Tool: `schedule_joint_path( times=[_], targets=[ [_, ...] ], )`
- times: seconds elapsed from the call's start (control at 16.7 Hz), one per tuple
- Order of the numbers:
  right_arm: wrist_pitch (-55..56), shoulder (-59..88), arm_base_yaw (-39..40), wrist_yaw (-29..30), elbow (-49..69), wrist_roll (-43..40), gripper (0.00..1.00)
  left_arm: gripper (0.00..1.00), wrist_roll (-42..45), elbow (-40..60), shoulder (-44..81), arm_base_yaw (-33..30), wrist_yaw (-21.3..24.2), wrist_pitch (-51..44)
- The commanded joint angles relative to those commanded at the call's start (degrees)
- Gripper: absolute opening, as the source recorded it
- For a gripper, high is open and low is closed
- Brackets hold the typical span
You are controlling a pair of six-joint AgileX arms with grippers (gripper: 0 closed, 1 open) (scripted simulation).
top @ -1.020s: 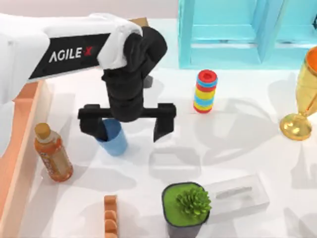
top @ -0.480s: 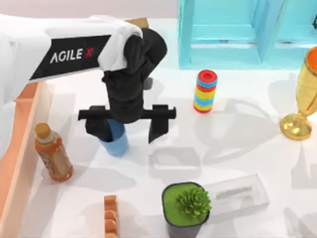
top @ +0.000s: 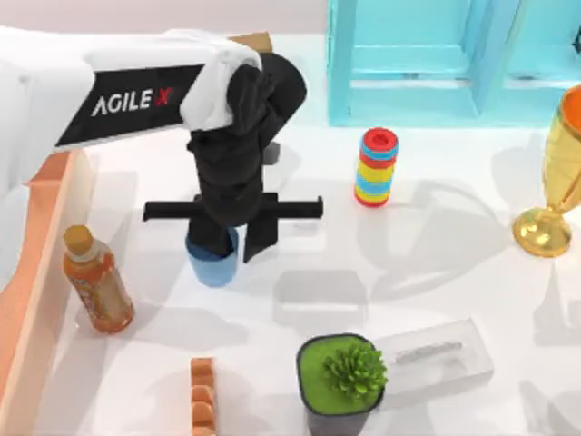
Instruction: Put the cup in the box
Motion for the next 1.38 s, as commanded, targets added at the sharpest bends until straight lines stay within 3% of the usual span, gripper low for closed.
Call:
schedule_joint_path(
  times=[0.6,0.84,1.02,1.38],
  targets=[
    [0.0,0.0,0.0,0.0,0.0,0.0,1.0,0.0,0.2,0.0,-0.2,0.0,0.0,0.0],
    [0.0,0.0,0.0,0.0,0.0,0.0,1.0,0.0,6.5,1.3,-3.9,2.8,1.9,-1.3],
    [0.0,0.0,0.0,0.0,0.0,0.0,1.0,0.0,16.7,2.0,-9.0,10.7,3.3,-4.7],
    [0.0,0.0,0.0,0.0,0.0,0.0,1.0,0.0,36.7,1.1,-18.8,34.6,1.7,-17.5]
  ],
)
